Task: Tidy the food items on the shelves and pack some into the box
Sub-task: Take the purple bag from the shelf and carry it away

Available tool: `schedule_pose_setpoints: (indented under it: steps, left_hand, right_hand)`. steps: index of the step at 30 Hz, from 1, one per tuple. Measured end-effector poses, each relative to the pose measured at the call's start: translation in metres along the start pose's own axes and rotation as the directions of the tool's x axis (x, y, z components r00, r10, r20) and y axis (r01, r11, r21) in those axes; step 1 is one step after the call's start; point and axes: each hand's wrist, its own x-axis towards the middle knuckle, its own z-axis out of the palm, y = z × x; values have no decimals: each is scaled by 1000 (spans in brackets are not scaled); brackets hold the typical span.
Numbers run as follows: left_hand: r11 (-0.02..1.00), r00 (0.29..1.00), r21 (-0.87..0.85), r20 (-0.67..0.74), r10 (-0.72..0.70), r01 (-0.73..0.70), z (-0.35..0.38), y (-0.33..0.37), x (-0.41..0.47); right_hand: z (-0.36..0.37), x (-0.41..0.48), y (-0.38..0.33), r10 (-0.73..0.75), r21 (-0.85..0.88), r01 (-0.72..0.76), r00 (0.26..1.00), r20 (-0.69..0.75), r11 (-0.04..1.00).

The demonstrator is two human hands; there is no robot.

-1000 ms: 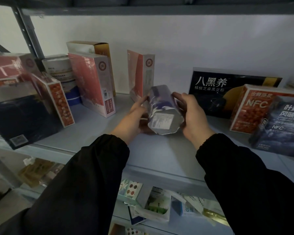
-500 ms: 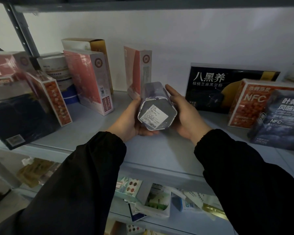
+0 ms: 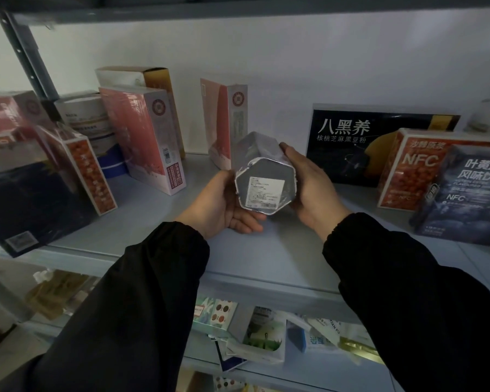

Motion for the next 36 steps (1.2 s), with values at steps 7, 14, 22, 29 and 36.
schedule_pose_setpoints:
  steps: [7,14,22,29,36]
  left_hand:
    - [1000,999,-16,46,9,-8,-1,0,-2]
    - [975,982,-138,-103,161,-174,-3,-6,-2]
    - [911,849,196,-334,409,-362,-1,-8,-14]
    - [928,856,104,-360,372,-359,6,-5,-24]
    - [889,762,177,-463,454,-422,12,-13,-59]
  right_hand:
    - [3,-4,-2,-53,32,51,997,52,998]
    - [-2,1,2,-120,-65,127,988,93,990]
    - [-1,-4,12,-55,-326,138,967,249,935]
    - [4,-6,15,-32,-241,112,949,313,964]
    - [21,-26,9,3,-240,101,918,397,965]
